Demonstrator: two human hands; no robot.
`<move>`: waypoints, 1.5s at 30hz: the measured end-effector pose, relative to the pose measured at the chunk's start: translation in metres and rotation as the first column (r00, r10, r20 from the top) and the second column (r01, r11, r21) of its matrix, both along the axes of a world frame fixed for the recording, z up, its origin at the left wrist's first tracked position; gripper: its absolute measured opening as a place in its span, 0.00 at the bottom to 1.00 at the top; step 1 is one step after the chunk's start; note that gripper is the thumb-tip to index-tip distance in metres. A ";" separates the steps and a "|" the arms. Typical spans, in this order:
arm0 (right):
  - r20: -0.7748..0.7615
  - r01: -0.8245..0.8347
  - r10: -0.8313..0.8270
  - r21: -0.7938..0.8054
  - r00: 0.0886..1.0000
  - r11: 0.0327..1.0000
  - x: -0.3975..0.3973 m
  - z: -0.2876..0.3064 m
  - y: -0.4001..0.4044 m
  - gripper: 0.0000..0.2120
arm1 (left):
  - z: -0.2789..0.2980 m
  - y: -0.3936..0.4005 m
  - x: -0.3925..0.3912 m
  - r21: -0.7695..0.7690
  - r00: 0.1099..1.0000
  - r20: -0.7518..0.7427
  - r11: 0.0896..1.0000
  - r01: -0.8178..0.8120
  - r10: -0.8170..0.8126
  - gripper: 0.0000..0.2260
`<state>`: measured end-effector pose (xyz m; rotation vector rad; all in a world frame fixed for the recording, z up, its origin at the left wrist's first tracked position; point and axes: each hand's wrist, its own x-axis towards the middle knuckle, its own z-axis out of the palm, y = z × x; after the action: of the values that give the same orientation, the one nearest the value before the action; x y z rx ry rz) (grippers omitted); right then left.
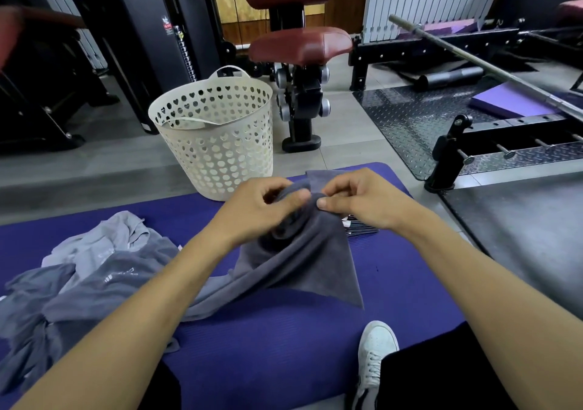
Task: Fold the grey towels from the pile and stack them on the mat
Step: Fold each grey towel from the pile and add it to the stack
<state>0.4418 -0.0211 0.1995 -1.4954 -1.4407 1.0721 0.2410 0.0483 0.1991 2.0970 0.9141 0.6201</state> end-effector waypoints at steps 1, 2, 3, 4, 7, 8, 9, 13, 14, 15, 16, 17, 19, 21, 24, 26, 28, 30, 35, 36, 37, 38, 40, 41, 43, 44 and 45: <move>0.012 -0.023 0.023 0.018 1.000 1.000 0.000 0.001 -0.002 0.06 | 0.001 -0.005 0.002 0.022 0.997 -0.042 0.998 0.065 -0.064 0.11; 0.027 -0.043 0.042 0.030 0.999 0.999 0.000 0.002 -0.004 0.05 | 0.000 -0.009 0.003 0.056 0.993 -0.082 0.994 0.093 -0.088 0.12; 0.036 -0.049 0.047 0.043 0.998 0.998 0.000 0.001 -0.006 0.05 | -0.003 -0.009 0.004 0.088 0.992 -0.101 0.992 0.086 -0.077 0.14; 0.032 -0.041 0.040 0.055 0.999 0.998 -0.001 0.000 -0.007 0.06 | -0.004 -0.009 0.005 0.105 0.995 -0.087 0.992 0.066 -0.057 0.16; -0.064 0.021 -0.017 0.061 0.998 0.998 -0.003 -0.003 -0.007 0.06 | -0.002 -0.007 0.006 0.050 1.000 0.022 0.999 -0.018 0.017 0.14; -0.113 0.037 -0.032 0.044 0.993 0.998 -0.002 -0.005 -0.006 0.05 | 0.000 -0.005 0.006 0.025 0.997 0.061 0.998 -0.057 0.055 0.11; -0.145 0.039 -0.038 0.008 0.989 0.999 0.000 -0.007 -0.006 0.04 | 0.003 -0.002 0.004 -0.002 0.989 0.102 0.994 -0.108 0.108 0.08; 0.062 -0.080 0.097 -0.236 0.993 0.968 0.010 -0.027 -0.006 0.04 | 0.010 0.014 -0.008 -0.189 0.917 0.278 0.952 -0.240 0.286 0.03; 0.158 -0.097 0.145 -0.276 0.977 0.956 0.009 -0.032 -0.007 0.02 | 0.010 0.018 -0.011 -0.211 0.904 0.299 0.945 -0.251 0.307 0.03; 0.232 -0.097 0.169 -0.293 0.958 0.951 0.008 -0.035 -0.005 0.04 | 0.008 0.020 -0.013 -0.223 0.895 0.307 0.938 -0.264 0.324 0.03; 0.275 -0.083 0.165 -0.288 0.947 0.954 0.008 -0.037 -0.004 0.09 | 0.005 0.023 -0.015 -0.228 0.889 0.300 0.931 -0.284 0.345 0.05; 0.286 -0.062 0.142 -0.271 0.948 0.960 0.007 -0.036 -0.001 0.15 | 0.002 0.026 -0.017 -0.225 0.888 0.273 0.922 -0.316 0.371 0.07; 0.259 -0.038 0.090 -0.199 0.962 0.979 0.003 -0.029 0.002 0.22 | -0.006 0.030 -0.022 -0.144 0.898 0.117 0.902 -0.407 0.424 0.13; 0.173 -0.007 0.025 -0.108 0.985 0.994 0.000 -0.022 0.007 0.19 | -0.012 0.031 -0.026 0.032 0.890 -0.125 0.899 -0.438 0.438 0.14; 0.121 -0.003 0.005 -0.022 0.993 1.000 -0.008 -0.015 0.012 0.10 | -0.011 0.021 -0.024 0.009 0.931 -0.190 0.949 -0.316 0.312 0.14; 0.129 -0.021 0.019 0.012 0.991 1.000 -0.013 -0.013 0.015 0.08 | -0.007 0.012 -0.019 -0.152 0.985 -0.121 0.978 -0.143 0.125 0.17; 0.138 -0.053 0.046 0.048 0.989 0.997 -0.017 -0.011 0.015 0.05 | -0.005 0.004 -0.014 -0.239 0.995 -0.092 0.971 0.013 -0.036 0.18; 0.153 -0.063 0.050 0.085 0.987 0.994 -0.020 -0.010 0.014 0.04 | -0.008 0.001 -0.013 -0.163 0.990 -0.112 0.985 0.064 -0.082 0.16; 0.007 -0.006 0.005 0.045 1.000 0.999 -0.019 -0.012 0.011 0.03 | -0.012 0.005 -0.018 -0.094 1.000 -0.022 0.996 -0.010 0.008 0.11; 0.015 -0.001 0.001 0.011 1.000 1.000 -0.016 -0.015 0.011 0.03 | -0.012 0.007 -0.020 -0.126 1.000 -0.003 0.992 -0.028 0.027 0.13; 0.055 -0.017 0.018 -0.031 0.998 0.999 -0.012 -0.017 0.010 0.04 | -0.011 0.008 -0.022 -0.158 0.998 0.016 0.986 -0.052 0.055 0.13; 0.105 -0.051 0.060 -0.088 0.993 0.995 -0.009 -0.018 0.008 0.05 | -0.009 0.010 -0.024 -0.188 0.995 0.036 0.979 -0.081 0.089 0.12; 0.169 -0.114 0.146 -0.188 0.975 0.975 -0.006 -0.020 0.003 0.03 | -0.007 0.014 -0.028 -0.248 0.986 0.080 0.961 -0.122 0.146 0.09; 0.191 -0.126 0.166 -0.203 0.967 0.971 -0.005 -0.020 0.002 0.05 | -0.007 0.016 -0.030 -0.281 0.981 0.103 0.951 -0.129 0.164 0.07; 0.206 -0.091 0.125 -0.169 0.970 0.981 -0.004 -0.021 0.002 0.09 | -0.007 0.017 -0.033 -0.323 0.970 0.135 0.934 -0.150 0.202 0.05; 0.185 -0.059 0.086 -0.146 0.979 0.987 -0.003 -0.021 0.004 0.09 | -0.009 0.019 -0.034 -0.327 0.964 0.134 0.929 -0.175 0.229 0.06; 0.154 -0.031 0.050 -0.122 0.987 0.992 -0.002 -0.022 0.006 0.08 | -0.012 0.020 -0.035 -0.327 0.958 0.122 0.922 -0.208 0.259 0.08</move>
<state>0.4395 -0.0150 0.1774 -1.6739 -1.5437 1.1022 0.2056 0.0680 0.1874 1.6447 1.1004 0.7087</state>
